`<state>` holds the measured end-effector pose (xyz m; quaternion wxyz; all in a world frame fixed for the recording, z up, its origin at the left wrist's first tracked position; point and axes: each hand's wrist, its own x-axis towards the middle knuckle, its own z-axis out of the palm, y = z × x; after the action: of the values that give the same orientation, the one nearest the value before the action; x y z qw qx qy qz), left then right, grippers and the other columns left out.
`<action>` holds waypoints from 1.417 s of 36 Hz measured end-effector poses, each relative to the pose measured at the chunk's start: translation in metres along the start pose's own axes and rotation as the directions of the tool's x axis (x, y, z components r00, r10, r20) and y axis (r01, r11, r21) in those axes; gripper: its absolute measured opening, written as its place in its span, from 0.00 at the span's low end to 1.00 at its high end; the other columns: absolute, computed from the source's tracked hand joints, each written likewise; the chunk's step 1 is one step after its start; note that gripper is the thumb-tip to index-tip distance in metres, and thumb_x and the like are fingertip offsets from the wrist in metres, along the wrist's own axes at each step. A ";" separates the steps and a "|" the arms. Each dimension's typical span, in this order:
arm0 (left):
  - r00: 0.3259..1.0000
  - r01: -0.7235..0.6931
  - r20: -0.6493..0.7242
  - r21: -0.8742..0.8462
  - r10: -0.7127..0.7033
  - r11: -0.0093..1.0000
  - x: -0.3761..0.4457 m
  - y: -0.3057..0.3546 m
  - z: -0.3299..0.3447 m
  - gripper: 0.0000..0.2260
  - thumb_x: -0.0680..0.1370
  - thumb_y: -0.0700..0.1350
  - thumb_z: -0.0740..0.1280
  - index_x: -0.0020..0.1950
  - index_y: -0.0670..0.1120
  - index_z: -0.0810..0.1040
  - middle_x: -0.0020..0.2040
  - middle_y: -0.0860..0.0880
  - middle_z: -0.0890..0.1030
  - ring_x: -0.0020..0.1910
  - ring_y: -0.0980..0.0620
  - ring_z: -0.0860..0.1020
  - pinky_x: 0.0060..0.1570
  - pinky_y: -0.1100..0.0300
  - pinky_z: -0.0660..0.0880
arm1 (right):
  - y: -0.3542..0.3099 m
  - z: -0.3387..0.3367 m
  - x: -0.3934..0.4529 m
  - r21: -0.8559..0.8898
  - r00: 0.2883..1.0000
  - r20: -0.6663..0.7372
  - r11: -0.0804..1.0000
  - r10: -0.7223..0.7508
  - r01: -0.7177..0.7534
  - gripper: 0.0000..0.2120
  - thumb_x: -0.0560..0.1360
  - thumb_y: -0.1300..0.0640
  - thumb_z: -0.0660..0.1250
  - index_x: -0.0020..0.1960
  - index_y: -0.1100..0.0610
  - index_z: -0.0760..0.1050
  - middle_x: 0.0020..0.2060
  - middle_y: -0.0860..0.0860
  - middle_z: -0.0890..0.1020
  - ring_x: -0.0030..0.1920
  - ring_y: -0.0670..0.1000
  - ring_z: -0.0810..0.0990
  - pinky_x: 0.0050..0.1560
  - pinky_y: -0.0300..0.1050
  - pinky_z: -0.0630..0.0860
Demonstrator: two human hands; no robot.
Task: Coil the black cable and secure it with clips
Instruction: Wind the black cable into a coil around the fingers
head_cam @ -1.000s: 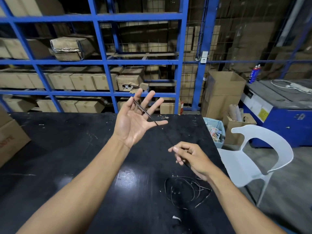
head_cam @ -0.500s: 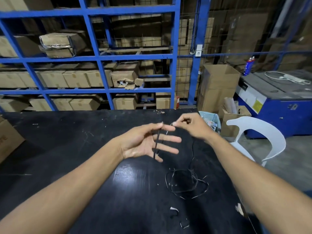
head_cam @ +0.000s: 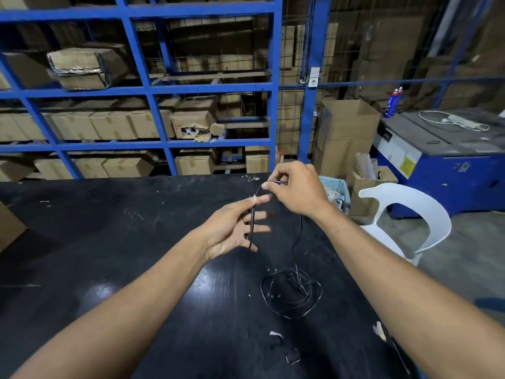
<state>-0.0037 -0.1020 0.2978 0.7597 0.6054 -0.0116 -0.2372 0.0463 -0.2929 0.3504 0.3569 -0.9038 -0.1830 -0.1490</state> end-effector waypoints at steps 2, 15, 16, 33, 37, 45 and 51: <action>1.000 -0.004 0.006 0.016 0.004 1.000 0.002 -0.002 -0.002 0.16 0.85 0.58 0.61 0.70 0.60 0.81 0.69 0.44 0.83 0.66 0.44 0.82 0.49 0.40 0.79 | 0.001 0.002 -0.003 0.000 1.000 -0.028 1.000 0.007 -0.007 0.07 0.74 0.49 0.78 0.39 0.47 0.84 0.28 0.40 0.77 0.31 0.41 0.75 0.36 0.40 0.69; 0.989 -0.139 -0.076 -0.228 0.125 0.964 0.016 0.003 -0.008 0.17 0.86 0.56 0.61 0.72 0.56 0.80 0.53 0.46 0.88 0.48 0.47 0.87 0.40 0.39 0.82 | -0.005 0.023 -0.037 0.206 0.996 -0.021 0.974 -0.091 0.093 0.06 0.80 0.51 0.71 0.53 0.46 0.87 0.30 0.38 0.83 0.35 0.40 0.82 0.36 0.31 0.74; 0.987 -0.153 -0.078 -0.257 0.138 0.954 0.016 0.004 -0.009 0.17 0.86 0.56 0.60 0.73 0.57 0.80 0.57 0.45 0.87 0.51 0.46 0.86 0.41 0.38 0.82 | -0.004 0.026 -0.041 0.271 0.997 -0.003 0.959 -0.078 0.076 0.07 0.81 0.51 0.70 0.54 0.46 0.87 0.31 0.41 0.84 0.33 0.41 0.82 0.36 0.33 0.76; 0.926 -0.318 0.039 -0.459 0.377 0.829 -0.005 0.063 -0.025 0.16 0.87 0.54 0.59 0.72 0.57 0.78 0.75 0.39 0.77 0.73 0.33 0.76 0.56 0.15 0.70 | 0.047 0.063 -0.084 0.637 0.918 0.396 0.716 0.013 -0.285 0.11 0.85 0.59 0.65 0.60 0.60 0.86 0.32 0.50 0.82 0.33 0.46 0.76 0.34 0.38 0.72; 0.920 -0.273 0.145 -0.433 0.365 0.859 -0.016 0.069 -0.023 0.16 0.88 0.54 0.57 0.71 0.56 0.79 0.76 0.38 0.76 0.75 0.32 0.74 0.56 0.17 0.72 | 0.060 0.058 -0.071 0.538 0.915 0.398 0.791 0.068 -0.293 0.13 0.84 0.52 0.67 0.45 0.49 0.88 0.33 0.58 0.79 0.36 0.49 0.72 0.37 0.40 0.69; 0.920 -0.030 0.382 -0.150 0.086 0.988 -0.023 0.057 -0.017 0.18 0.86 0.56 0.61 0.74 0.54 0.78 0.74 0.34 0.76 0.73 0.28 0.74 0.64 0.23 0.68 | 0.054 0.027 -0.019 0.344 0.946 0.325 0.930 0.010 -0.127 0.11 0.81 0.56 0.73 0.42 0.61 0.84 0.36 0.56 0.83 0.40 0.48 0.77 0.44 0.47 0.71; 0.973 0.024 0.224 0.145 -0.057 0.989 -0.014 0.048 -0.013 0.18 0.87 0.56 0.59 0.74 0.54 0.78 0.70 0.35 0.81 0.69 0.33 0.80 0.60 0.41 0.75 | 0.014 0.000 0.028 0.133 0.947 0.309 0.990 -0.086 0.047 0.09 0.77 0.56 0.77 0.41 0.58 0.86 0.35 0.47 0.84 0.36 0.38 0.78 0.42 0.39 0.74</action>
<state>0.0045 -0.0779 0.3430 0.7034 0.6268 -0.1031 -0.3191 0.0769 -0.2962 0.3529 0.3734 -0.8855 -0.2766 -0.0038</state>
